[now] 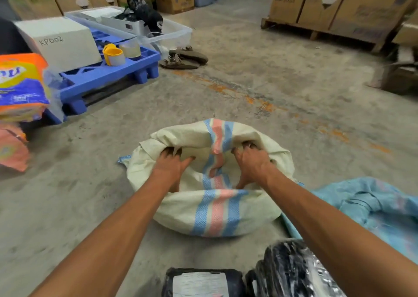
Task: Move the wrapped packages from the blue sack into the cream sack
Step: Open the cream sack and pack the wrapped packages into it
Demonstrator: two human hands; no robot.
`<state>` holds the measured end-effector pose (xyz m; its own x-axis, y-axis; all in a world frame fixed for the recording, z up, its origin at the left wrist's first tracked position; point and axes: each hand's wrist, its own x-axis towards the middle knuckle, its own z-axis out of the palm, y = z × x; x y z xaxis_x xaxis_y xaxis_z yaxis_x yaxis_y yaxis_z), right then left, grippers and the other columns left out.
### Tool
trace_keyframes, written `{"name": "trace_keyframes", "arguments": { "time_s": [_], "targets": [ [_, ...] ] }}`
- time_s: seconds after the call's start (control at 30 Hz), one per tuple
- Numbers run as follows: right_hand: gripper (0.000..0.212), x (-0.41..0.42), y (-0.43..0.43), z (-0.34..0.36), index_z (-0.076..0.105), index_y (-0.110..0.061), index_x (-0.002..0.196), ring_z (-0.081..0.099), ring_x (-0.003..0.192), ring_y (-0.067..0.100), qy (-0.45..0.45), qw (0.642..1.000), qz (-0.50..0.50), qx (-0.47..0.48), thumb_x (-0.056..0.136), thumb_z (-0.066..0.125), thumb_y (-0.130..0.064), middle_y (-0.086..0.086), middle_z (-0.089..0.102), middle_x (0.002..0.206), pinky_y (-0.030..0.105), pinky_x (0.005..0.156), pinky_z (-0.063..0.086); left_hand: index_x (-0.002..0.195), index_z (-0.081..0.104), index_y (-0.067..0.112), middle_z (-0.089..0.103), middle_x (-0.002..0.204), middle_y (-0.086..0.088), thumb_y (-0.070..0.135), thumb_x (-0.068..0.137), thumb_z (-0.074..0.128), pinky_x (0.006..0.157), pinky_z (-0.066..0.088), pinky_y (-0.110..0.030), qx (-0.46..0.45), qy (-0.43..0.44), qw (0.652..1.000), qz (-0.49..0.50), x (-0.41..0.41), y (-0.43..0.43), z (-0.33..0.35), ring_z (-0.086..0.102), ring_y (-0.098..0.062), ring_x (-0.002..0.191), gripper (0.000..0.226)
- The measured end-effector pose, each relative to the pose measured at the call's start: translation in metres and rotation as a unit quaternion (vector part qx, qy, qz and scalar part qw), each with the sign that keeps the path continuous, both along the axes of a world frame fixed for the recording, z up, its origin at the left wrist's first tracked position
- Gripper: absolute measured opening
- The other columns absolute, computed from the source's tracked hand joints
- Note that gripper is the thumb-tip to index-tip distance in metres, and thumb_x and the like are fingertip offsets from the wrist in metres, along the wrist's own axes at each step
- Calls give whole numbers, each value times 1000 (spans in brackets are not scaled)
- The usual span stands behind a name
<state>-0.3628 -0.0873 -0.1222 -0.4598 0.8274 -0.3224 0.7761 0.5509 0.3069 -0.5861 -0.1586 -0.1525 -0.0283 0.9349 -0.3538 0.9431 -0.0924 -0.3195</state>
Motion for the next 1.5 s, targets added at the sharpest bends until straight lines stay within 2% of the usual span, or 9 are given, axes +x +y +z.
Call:
{"name": "trace_keyframes", "arguments": {
  "time_s": [0.13, 0.27, 0.47, 0.73, 0.9, 1.07, 1.17, 1.3, 1.5],
  "targets": [
    [106, 1, -3, -2, -6, -37, 158, 10, 152, 35, -6, 999, 29, -19, 83, 66, -60, 21, 2, 164, 53, 117, 28, 155, -6, 39, 3, 163, -15, 46, 73, 78, 121, 1, -54, -68, -14, 997, 34, 8, 0, 12, 4, -34, 151, 117],
    [77, -6, -11, 11, 41, -31, 148, 56, 127, 24, 116, 986, 16, -117, 82, 73, -52, 3, 56, 141, 32, 101, 45, 153, 26, 34, 37, 154, -4, 33, 65, 90, 113, 37, -39, -85, -134, 985, 72, 14, 12, 46, 40, -27, 139, 108],
    [47, 6, -24, 54, 63, -27, 129, 65, 108, 24, 181, 982, 12, -48, 83, 70, -39, 3, 70, 116, 33, 87, 53, 138, 53, 33, 50, 143, -3, 40, 65, 88, 104, 45, -38, -4, -223, 971, 85, 30, 7, 97, 50, -26, 128, 81],
    [71, 71, -92, 109, 41, -15, 149, 51, 131, 30, 153, 983, -65, -73, 92, 62, -52, 11, 52, 145, 34, 102, 43, 114, 70, 6, 68, 118, -14, 40, 81, 73, 89, 49, -34, 76, -297, 938, 161, 85, -86, 140, 62, -29, 109, 47],
    [92, 112, -166, 142, 20, -10, 157, 45, 136, 33, 123, 973, -130, -143, 90, 60, -60, 15, 42, 153, 36, 106, 39, 145, 44, 5, 42, 152, -15, 45, 95, 58, 107, 33, -29, -23, -287, 928, 236, 110, -172, 132, 41, -28, 138, 66],
    [100, 150, -213, 145, 29, -3, 154, 40, 139, 35, 112, 949, -235, -177, 85, 54, -72, 18, 34, 156, 40, 110, 36, 156, 21, 17, 19, 162, -14, 64, 96, 40, 113, 27, -52, -139, -368, 821, 414, 106, -240, 90, 25, -38, 146, 79],
    [105, 156, -224, 128, 21, -14, 158, 32, 143, 46, 147, 869, -373, -291, 82, 46, -81, 20, 19, 163, 61, 106, 40, 156, 20, 17, 23, 160, -20, 81, 87, 28, 113, 27, -58, -222, -376, 756, 487, 99, -262, 57, 29, -40, 144, 94],
    [110, 157, -233, 116, 19, -10, 157, 42, 136, 47, 215, 812, -438, -319, 79, 47, -82, 27, 29, 157, 64, 101, 45, 115, 66, 10, 75, 103, -10, 56, 98, 46, 99, 51, -44, -220, -504, 647, 528, 109, -269, 49, 69, -26, 100, 53],
    [99, 161, -228, 110, 55, -7, 123, 63, 94, 28, 204, 831, -447, -261, 65, 60, -87, 13, 65, 109, 36, 85, 52, 90, 60, 9, 65, 47, -5, 37, 96, 59, 54, 52, -24, -131, -488, 687, 522, 129, -265, 71, 63, -19, 62, 29]
  ]
}}
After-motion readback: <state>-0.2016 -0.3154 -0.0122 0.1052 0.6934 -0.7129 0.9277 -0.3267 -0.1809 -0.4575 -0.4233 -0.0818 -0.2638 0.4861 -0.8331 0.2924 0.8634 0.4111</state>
